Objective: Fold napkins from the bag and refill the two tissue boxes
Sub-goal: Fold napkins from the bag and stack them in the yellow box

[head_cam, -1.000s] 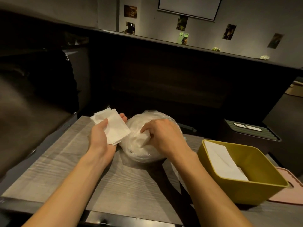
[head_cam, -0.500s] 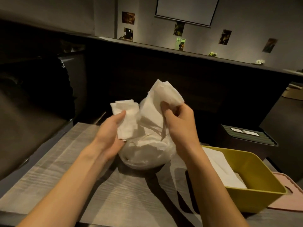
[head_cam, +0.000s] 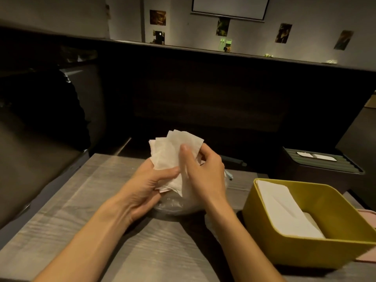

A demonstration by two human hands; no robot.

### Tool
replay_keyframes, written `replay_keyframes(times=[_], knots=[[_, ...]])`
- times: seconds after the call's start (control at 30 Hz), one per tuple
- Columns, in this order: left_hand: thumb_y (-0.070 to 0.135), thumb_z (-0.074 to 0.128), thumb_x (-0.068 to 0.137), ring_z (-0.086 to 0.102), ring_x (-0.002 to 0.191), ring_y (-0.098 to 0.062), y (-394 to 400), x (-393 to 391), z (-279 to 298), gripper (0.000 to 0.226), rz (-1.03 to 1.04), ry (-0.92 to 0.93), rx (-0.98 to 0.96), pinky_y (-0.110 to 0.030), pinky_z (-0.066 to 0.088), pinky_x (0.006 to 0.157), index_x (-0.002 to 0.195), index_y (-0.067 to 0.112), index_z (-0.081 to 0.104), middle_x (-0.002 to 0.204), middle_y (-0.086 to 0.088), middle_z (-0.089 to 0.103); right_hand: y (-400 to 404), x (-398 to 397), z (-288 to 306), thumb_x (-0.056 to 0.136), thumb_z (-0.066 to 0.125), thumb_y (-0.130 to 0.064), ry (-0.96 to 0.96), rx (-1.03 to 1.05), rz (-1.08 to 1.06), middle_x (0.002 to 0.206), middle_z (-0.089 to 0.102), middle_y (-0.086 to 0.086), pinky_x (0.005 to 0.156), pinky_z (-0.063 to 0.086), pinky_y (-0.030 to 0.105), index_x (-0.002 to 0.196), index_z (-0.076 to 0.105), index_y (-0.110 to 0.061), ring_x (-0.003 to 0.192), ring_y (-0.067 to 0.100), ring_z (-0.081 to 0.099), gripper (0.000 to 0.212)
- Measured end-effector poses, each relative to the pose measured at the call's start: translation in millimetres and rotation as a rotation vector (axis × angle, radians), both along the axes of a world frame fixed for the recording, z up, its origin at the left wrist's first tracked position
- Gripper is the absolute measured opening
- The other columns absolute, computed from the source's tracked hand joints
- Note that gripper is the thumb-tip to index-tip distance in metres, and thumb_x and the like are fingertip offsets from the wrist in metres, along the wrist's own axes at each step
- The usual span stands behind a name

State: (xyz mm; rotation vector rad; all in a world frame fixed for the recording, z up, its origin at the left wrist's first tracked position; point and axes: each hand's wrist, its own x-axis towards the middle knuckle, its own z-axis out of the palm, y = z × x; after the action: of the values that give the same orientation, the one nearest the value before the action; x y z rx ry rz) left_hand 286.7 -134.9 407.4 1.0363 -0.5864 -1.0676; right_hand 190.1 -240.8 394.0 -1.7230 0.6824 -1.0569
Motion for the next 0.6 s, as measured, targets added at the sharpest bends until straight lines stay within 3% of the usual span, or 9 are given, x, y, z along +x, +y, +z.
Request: replay_keyframes(times=[0.13,0.27,0.37,0.5,0.6], knots=[[0.002,0.069,0.083,0.073,0.11,-0.031,5,4,4,0.052,0.015,-0.026,0.018,-0.05,0.06,0.092,0.133,0.017,0.062,0.12,-0.012,0.075,-2,-9,6,0.103,0.063,-0.031,-0.138,0.04,0.045,0.109,0.075,-0.013,0.082,0.06,0.025,0.122,0.071,-0.028,0.104,0.001,0.07,0.021],[-0.007,0.053,0.085,0.071,0.113,-0.035,5,5,5,0.05,-0.009,0.139,-0.023,-0.05,0.057,0.098,0.129,0.014,0.067,0.124,-0.015,0.073,2,-11,19,0.105,0.059,-0.024,-0.366,0.043,-0.069,0.107,0.073,-0.006,0.076,0.057,0.017,0.12,0.068,-0.018,0.101,0.003,0.07,0.018],[-0.009,0.045,0.081,0.072,0.11,-0.038,1,7,5,0.052,0.029,0.225,-0.043,-0.047,0.053,0.098,0.126,0.008,0.066,0.122,-0.02,0.073,2,-14,22,0.106,0.055,-0.02,-0.445,-0.029,-0.214,0.105,0.068,-0.013,0.078,0.055,0.013,0.116,0.062,-0.028,0.101,-0.002,0.067,0.014],[-0.006,0.039,0.084,0.07,0.114,-0.038,2,7,6,0.054,-0.005,0.249,-0.089,-0.048,0.056,0.098,0.132,0.007,0.061,0.125,-0.02,0.071,2,-15,23,0.107,0.053,-0.026,-0.528,0.039,-0.273,0.107,0.067,-0.014,0.077,0.055,0.013,0.117,0.056,-0.038,0.101,-0.002,0.067,0.016],[-0.007,0.051,0.084,0.072,0.112,-0.033,1,9,6,0.051,0.043,0.245,-0.13,-0.042,0.059,0.095,0.132,0.008,0.06,0.123,-0.016,0.073,1,-17,23,0.107,0.053,-0.027,-0.498,0.063,-0.199,0.107,0.069,-0.008,0.074,0.057,0.017,0.122,0.06,-0.03,0.099,0.004,0.07,0.017]])
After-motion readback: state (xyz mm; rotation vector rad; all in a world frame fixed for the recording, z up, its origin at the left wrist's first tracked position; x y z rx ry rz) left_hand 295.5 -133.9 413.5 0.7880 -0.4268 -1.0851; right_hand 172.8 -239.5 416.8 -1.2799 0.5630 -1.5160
